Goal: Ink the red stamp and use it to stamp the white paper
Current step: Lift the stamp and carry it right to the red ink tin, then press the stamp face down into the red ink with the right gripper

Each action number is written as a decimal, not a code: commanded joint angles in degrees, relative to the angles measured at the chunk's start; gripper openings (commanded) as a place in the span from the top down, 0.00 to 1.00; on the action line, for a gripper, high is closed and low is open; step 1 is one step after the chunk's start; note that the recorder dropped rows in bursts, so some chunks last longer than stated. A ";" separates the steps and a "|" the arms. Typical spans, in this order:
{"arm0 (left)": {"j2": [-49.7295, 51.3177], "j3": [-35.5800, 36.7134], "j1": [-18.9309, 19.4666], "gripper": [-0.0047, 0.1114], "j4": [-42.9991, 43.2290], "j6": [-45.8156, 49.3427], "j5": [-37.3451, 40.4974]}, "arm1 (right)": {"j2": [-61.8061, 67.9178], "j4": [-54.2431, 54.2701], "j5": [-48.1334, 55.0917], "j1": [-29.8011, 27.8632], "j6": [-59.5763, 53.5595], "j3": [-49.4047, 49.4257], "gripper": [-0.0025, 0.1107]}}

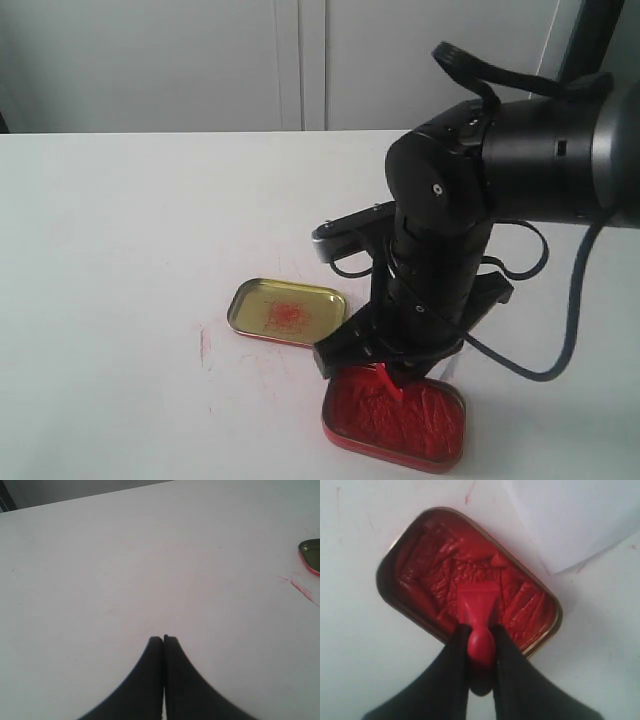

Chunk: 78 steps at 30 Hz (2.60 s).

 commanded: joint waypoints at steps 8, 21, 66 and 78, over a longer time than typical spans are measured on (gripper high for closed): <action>-0.20 0.19 0.14 0.96 -0.16 0.16 -0.24 | -3.56 -0.97 -7.44 -3.51 -2.36 9.66 0.98; -0.20 0.19 0.14 0.96 -0.16 0.16 -0.24 | -1.57 -4.89 -8.96 -3.51 -0.49 10.15 0.98; -0.20 0.19 0.14 0.96 -0.16 0.16 -0.24 | 6.13 -4.67 -15.71 -3.51 -0.49 15.38 0.98; -0.20 0.19 0.14 0.96 -0.16 0.16 -0.24 | 0.58 -4.67 -15.79 -3.51 -0.40 15.28 0.98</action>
